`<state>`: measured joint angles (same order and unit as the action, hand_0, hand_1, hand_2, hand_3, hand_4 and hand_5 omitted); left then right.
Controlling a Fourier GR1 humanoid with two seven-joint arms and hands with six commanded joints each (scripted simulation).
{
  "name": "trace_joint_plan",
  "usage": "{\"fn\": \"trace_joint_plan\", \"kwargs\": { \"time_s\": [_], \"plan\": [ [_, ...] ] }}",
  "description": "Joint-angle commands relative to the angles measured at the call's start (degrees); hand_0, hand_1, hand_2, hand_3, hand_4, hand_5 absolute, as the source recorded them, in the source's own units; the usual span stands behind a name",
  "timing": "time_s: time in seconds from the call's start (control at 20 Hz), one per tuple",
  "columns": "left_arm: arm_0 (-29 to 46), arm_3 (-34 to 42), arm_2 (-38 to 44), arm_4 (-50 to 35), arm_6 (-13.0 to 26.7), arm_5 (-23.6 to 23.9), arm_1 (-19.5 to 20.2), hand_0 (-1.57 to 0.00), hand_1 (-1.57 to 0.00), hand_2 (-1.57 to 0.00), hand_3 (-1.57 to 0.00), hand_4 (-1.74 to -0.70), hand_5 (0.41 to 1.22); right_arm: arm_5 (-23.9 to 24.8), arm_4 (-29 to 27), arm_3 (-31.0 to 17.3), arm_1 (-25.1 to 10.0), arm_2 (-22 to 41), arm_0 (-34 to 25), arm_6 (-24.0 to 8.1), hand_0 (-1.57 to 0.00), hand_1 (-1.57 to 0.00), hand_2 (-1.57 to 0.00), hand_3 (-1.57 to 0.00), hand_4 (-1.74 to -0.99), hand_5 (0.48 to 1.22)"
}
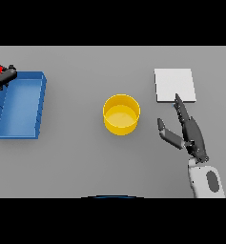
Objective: Pick up the red beaker and tilt it to pour out 1 green nut into yellow bowl. Pick up the yellow bowl and place it on the metallic measuring scale.
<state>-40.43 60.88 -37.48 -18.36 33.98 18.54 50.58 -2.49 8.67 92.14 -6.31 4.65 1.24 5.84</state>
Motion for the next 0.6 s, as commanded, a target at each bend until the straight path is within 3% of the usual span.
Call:
{"fn": "trace_joint_plan", "kwargs": {
  "time_s": [0.0,0.1,0.2,0.35,0.55],
  "plan": [
    [0.75,1.61,0.45,-1.30,0.24,-1.04,0.88,-1.23,-1.04,-0.93,-0.58,-0.97,0.735,0.24,0.17,-0.50,0.38,0.14,-0.56,-0.03,0.00,0.00,0.00,0.00,-1.320,0.729],
    [1.08,2.64,0.78,-2.58,-1.52,-3.98,1.84,-0.79,-0.66,-0.60,-0.37,-0.88,0.701,0.65,0.38,-0.67,0.51,0.04,-0.03,0.52,0.00,0.00,0.00,0.00,-1.320,0.726],
    [1.02,3.97,-0.02,-2.54,-0.39,-5.70,2.67,-0.50,-0.42,-0.38,-0.24,-0.83,0.678,0.45,-0.05,-0.57,0.56,-0.06,-0.40,-0.06,0.00,0.00,0.00,0.00,-1.318,0.725],
    [-0.23,3.26,-2.22,-1.38,0.97,-6.99,2.56,-0.26,-0.22,-0.20,-0.12,-0.78,0.653,0.44,0.12,-0.79,0.52,-0.01,-0.25,0.25,0.00,0.00,0.00,0.00,-1.310,0.721],
    [-0.47,2.62,-3.68,-0.51,0.97,-7.17,2.80,-0.10,-0.09,-0.08,-0.05,-0.75,0.655,1.07,1.22,-1.14,0.32,0.18,-0.51,0.02,0.00,0.00,0.00,0.00,-1.300,0.717]
  ]
}}
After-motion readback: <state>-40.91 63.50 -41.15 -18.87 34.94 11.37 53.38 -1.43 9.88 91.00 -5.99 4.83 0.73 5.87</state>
